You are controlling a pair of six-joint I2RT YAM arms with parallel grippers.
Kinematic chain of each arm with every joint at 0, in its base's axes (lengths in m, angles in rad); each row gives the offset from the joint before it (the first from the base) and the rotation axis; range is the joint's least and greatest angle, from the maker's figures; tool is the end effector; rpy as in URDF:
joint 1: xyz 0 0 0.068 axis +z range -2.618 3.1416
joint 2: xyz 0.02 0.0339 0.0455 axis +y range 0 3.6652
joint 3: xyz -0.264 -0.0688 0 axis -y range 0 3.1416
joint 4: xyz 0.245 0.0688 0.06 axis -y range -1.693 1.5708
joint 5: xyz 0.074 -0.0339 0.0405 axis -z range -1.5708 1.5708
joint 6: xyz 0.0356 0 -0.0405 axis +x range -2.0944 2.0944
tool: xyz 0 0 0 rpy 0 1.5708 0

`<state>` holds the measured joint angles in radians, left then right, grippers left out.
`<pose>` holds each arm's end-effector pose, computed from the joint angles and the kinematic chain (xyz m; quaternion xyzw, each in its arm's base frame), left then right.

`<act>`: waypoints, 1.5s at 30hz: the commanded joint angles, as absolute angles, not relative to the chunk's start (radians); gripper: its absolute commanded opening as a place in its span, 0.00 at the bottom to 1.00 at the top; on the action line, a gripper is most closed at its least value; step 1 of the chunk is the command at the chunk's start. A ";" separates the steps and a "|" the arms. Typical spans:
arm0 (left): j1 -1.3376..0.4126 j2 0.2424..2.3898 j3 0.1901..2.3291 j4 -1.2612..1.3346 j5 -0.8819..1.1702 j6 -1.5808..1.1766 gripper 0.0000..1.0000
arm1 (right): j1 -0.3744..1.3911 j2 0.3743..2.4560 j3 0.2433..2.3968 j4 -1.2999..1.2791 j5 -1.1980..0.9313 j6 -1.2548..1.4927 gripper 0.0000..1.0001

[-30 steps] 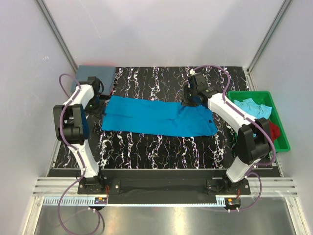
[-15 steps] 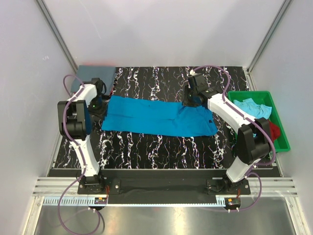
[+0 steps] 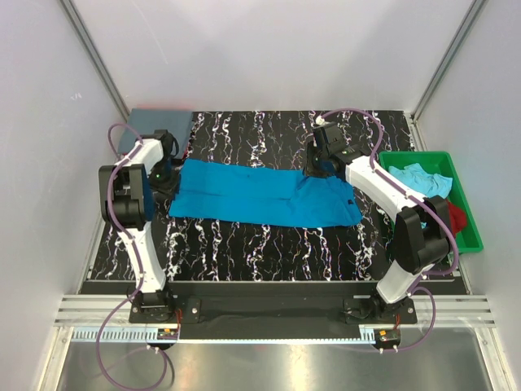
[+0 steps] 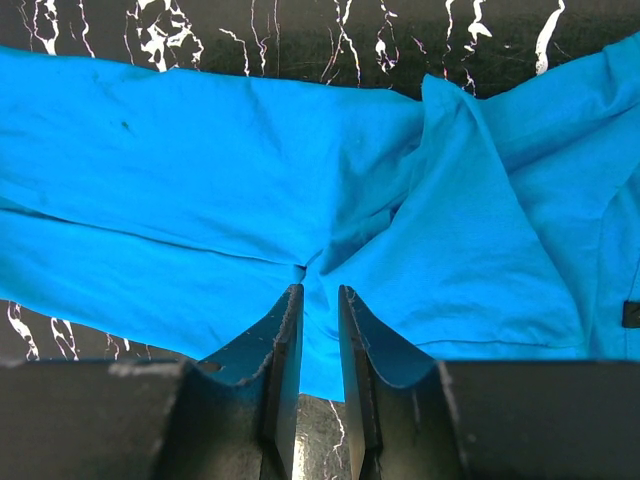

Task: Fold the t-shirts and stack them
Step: Fold the tshirt

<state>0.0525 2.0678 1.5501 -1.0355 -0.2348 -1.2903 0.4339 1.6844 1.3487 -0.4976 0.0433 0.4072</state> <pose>0.3894 0.0288 0.1678 -0.6186 0.7769 0.0903 0.0751 0.3406 0.1561 0.2706 -0.0046 0.9326 0.1287 0.3372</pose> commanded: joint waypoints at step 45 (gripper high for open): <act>-0.034 2.118 1.750 -1.043 -0.405 -1.190 0.00 | 0.437 1.677 1.342 -0.468 0.092 0.385 0.27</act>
<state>-0.0116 2.0758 1.6875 -1.0504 -0.3458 -1.2228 0.4339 1.6844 1.3468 -0.4942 0.0612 0.3969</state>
